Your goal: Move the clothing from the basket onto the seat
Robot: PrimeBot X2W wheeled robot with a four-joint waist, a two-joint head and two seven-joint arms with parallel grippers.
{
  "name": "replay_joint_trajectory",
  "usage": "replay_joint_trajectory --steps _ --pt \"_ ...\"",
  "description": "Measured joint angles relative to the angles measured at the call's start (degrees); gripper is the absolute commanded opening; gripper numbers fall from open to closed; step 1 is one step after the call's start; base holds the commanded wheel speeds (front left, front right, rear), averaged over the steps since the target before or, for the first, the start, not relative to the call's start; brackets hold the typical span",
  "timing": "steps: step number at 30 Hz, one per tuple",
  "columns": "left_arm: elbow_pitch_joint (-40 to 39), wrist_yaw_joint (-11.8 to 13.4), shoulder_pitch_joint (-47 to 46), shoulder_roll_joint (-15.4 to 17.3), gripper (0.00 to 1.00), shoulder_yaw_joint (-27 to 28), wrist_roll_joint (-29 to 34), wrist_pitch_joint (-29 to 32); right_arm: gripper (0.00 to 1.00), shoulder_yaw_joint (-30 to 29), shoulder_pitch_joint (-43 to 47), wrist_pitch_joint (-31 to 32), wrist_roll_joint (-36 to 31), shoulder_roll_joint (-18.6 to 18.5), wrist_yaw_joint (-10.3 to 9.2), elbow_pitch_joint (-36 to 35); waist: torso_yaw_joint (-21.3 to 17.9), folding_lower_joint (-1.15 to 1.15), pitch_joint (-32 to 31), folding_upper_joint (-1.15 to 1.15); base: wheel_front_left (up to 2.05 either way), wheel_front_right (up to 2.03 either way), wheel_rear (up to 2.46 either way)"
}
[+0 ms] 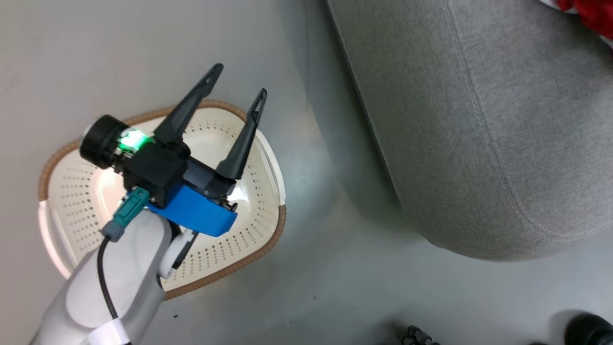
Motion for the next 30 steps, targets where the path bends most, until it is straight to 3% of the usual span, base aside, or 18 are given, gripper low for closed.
replay_joint_trajectory --steps 8,17,22,30 --pt "4.8 -0.7 3.1 -5.7 1.00 0.9 -1.5 -0.6 1.00 3.6 7.5 -0.3 -1.1 -1.4 0.00 -2.4 2.2 0.00 -7.1 0.00 0.00 0.00 0.00" --pt "8.4 -1.7 11.7 -11.5 1.00 5.5 -2.2 -0.7 1.00 7.1 22.7 0.0 2.2 -1.2 0.00 -11.6 6.2 -0.02 -18.7 0.00 0.00 0.00 0.00" --pt "9.9 -1.8 16.0 -13.7 1.00 8.3 -2.4 -0.7 1.00 8.2 32.6 1.8 3.8 1.4 0.00 -19.3 8.9 -0.02 -25.0 0.00 0.00 0.00 0.00" --pt "11.8 -2.0 20.3 -14.7 1.00 10.0 -2.8 -0.7 1.00 8.8 45.8 6.7 3.5 6.1 0.00 -32.8 13.7 -0.03 -33.0 0.01 0.00 0.00 0.00"
